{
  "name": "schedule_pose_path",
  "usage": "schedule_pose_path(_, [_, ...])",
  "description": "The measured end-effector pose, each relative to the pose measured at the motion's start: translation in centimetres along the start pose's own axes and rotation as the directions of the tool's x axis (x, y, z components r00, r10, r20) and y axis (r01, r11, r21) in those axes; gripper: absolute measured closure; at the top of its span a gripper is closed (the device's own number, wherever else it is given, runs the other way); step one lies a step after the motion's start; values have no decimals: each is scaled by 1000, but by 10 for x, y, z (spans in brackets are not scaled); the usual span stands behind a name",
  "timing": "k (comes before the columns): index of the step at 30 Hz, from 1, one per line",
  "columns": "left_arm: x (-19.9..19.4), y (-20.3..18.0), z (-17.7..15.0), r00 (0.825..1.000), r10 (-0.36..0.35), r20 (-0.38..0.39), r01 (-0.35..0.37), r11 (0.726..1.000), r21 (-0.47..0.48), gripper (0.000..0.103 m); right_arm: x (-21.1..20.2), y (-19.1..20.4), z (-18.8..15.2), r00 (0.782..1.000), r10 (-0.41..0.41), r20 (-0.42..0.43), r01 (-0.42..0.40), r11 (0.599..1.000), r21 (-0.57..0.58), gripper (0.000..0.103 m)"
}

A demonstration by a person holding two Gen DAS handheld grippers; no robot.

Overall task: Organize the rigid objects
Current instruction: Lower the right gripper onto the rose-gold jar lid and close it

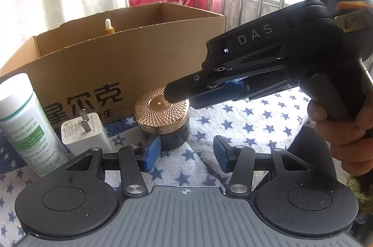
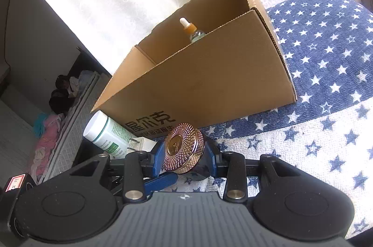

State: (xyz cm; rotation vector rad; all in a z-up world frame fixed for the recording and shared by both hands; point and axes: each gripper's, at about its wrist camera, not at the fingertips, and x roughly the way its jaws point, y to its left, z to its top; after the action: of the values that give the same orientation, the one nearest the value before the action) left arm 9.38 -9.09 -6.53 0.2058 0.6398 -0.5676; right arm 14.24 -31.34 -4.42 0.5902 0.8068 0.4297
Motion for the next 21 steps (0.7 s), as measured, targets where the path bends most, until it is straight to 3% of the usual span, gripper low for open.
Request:
schedule_pose_path(12, [15, 5, 13, 994, 107, -16, -107, 994, -9, 49, 12, -1, 4, 1000, -13, -4, 13, 1000, -3, 62])
schedule_pose_path(21, [28, 7, 18, 993, 113, -37, -115, 992, -57, 46, 20, -6, 1, 1000, 6, -1, -6, 999, 32, 62])
